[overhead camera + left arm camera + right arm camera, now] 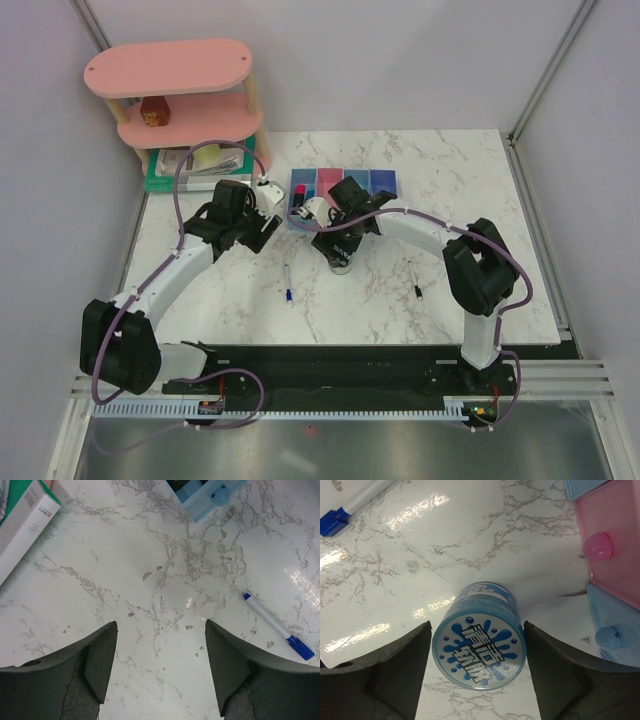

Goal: Sort the stationery into containers
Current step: Pick up the stationery from the center of the board, then place the stationery in the storage box.

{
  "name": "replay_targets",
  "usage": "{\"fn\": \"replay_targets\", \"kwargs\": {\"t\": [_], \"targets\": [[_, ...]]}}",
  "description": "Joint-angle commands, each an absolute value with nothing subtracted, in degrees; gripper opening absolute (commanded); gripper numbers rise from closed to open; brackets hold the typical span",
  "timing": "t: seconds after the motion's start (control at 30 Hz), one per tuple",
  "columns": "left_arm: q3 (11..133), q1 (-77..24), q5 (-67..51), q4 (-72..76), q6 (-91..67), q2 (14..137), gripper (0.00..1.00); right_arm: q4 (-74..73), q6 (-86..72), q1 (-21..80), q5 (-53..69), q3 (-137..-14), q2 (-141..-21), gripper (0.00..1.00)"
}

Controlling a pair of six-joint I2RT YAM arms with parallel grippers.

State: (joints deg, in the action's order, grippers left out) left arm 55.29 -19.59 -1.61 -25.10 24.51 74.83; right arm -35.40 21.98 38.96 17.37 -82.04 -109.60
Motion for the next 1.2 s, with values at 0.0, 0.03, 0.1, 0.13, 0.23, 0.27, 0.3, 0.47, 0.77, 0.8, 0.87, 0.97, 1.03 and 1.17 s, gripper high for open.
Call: {"fn": "replay_targets", "kwargs": {"t": [0.0,0.03,0.1,0.13,0.23,0.27,0.3,0.47,0.77,0.8,0.87,0.97,1.03,1.17], "targets": [[54.41,-19.25,-2.55,-24.52,24.26,73.13,0.78,-34.36,21.44,40.08,14.69,-83.76,-109.08,0.69],[54.06,-19.16,-2.64,-24.52,24.34,73.21,0.77,-34.71,21.62,40.25,14.42,-83.76,-108.81,0.67],[53.88,-18.98,-2.81,-24.52,24.26,73.21,0.78,-35.76,21.88,40.34,13.72,-83.93,-107.49,0.66],[53.79,-18.90,-2.90,-24.35,24.26,73.21,0.78,-36.12,21.97,40.52,13.36,-83.94,-107.14,0.66],[53.61,-18.81,-3.34,-24.35,23.91,73.21,0.78,-37.09,22.67,40.43,12.22,-84.20,-105.39,0.54],[53.61,-18.72,-3.43,-24.35,23.73,73.21,0.78,-37.44,22.94,40.52,12.13,-84.37,-104.77,0.47],[53.79,-18.72,-3.69,-24.35,23.56,73.04,0.78,-38.14,23.03,40.43,12.13,-84.55,-104.42,0.45],[53.79,-18.72,-3.61,-24.35,23.55,72.86,0.78,-40.16,23.82,40.52,10.56,-86.48,-100.65,0.42],[54.49,-18.81,-4.48,-24.43,22.94,72.95,0.78,-39.38,24.17,37.27,0.63,-91.92,-97.03,0.40],[54.58,-18.81,-4.57,-24.52,22.94,73.04,0.78,-37.90,23.73,36.48,-2.00,-92.37,-97.12,0.40],[54.67,-18.72,-4.75,-24.52,22.85,73.12,0.78,-36.22,23.21,33.58,-3.07,-93.16,-97.64,0.40],[54.84,-18.72,-4.75,-24.52,22.76,73.30,0.78,-33.49,22.15,29.10,-2.64,-95.70,-99.75,0.40],[54.84,-18.81,-4.83,-24.61,22.85,73.56,0.78,-32.79,21.80,26.56,-1.85,-98.68,-102.29,0.40],[55.02,-18.72,-4.75,-24.70,22.94,73.83,0.78,-30.94,21.27,23.47,-0.17,-102.65,-106.51,0.40]]}}
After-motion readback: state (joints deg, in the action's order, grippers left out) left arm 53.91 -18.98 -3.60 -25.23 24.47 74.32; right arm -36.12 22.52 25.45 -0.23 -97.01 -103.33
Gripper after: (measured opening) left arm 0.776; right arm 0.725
